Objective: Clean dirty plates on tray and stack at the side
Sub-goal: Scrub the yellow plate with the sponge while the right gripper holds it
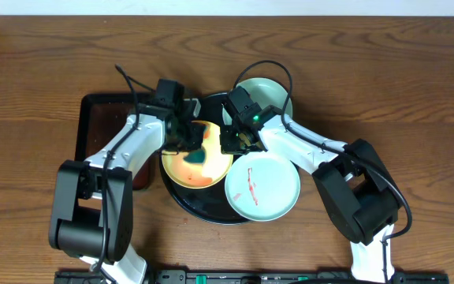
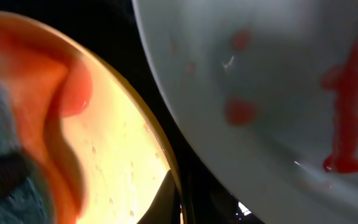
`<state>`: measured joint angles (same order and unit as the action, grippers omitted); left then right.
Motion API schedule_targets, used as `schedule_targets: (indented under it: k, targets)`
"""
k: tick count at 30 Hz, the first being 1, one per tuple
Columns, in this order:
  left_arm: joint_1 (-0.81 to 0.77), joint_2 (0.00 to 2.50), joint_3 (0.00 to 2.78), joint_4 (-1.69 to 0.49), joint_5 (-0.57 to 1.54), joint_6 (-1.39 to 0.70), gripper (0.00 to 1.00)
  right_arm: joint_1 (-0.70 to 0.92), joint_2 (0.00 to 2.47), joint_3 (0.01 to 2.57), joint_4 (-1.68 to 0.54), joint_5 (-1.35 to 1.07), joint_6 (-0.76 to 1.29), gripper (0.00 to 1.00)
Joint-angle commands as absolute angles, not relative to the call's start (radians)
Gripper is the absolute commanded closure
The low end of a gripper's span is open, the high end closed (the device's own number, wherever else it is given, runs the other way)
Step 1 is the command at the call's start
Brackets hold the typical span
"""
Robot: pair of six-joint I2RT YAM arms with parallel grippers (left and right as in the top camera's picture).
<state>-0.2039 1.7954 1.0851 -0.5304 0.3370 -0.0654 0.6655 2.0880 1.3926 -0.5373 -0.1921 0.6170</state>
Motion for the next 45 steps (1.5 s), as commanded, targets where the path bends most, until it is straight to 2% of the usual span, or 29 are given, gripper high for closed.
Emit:
schedule_targets:
  k: [1,7,13,17,21,24,28,33,37,45]
  targets:
    - [-0.207,1.803,1.126,-0.517,0.228,-0.038,0.93,0.680,2.129,1.378,-0.561,-0.200,0.623,0.99]
    - [-0.207,1.812,1.116,-0.598,0.064,-0.065,0.92,0.680,2.129,1.378,-0.559,-0.199,0.623,0.99]
    - [-0.215,1.813,1.116,-0.712,0.073,-0.072,0.92,0.680,2.129,1.378,-0.559,-0.200,0.623,0.99]
    - [-0.240,1.813,1.116,-0.778,0.176,-0.069,0.92,0.680,2.129,1.378,-0.560,-0.200,0.623,0.99]
    - [-0.260,1.813,1.116,-0.762,0.413,0.015,0.93,0.680,2.129,1.378,-0.561,-0.200,0.623,0.99]
    - [-0.255,1.813,1.117,-0.704,0.422,0.001,0.93,0.680,2.129,1.378,-0.562,-0.200,0.623,0.99]
    - [-0.233,1.813,1.117,-0.598,0.328,-0.072,0.92,0.680,2.129,1.378,-0.567,-0.200,0.623,0.99]
    - [-0.200,1.824,1.117,-0.493,0.086,-0.128,0.93,0.680,2.129,1.378,-0.563,-0.199,0.623,0.99]
    - [-0.190,1.837,1.117,-0.494,-0.103,-0.191,0.93,0.680,2.129,1.378,-0.561,-0.195,0.619,0.99]
    - [-0.222,1.840,1.116,-0.743,0.036,-0.192,0.93,0.671,2.129,1.378,-0.561,-0.188,0.620,0.99]
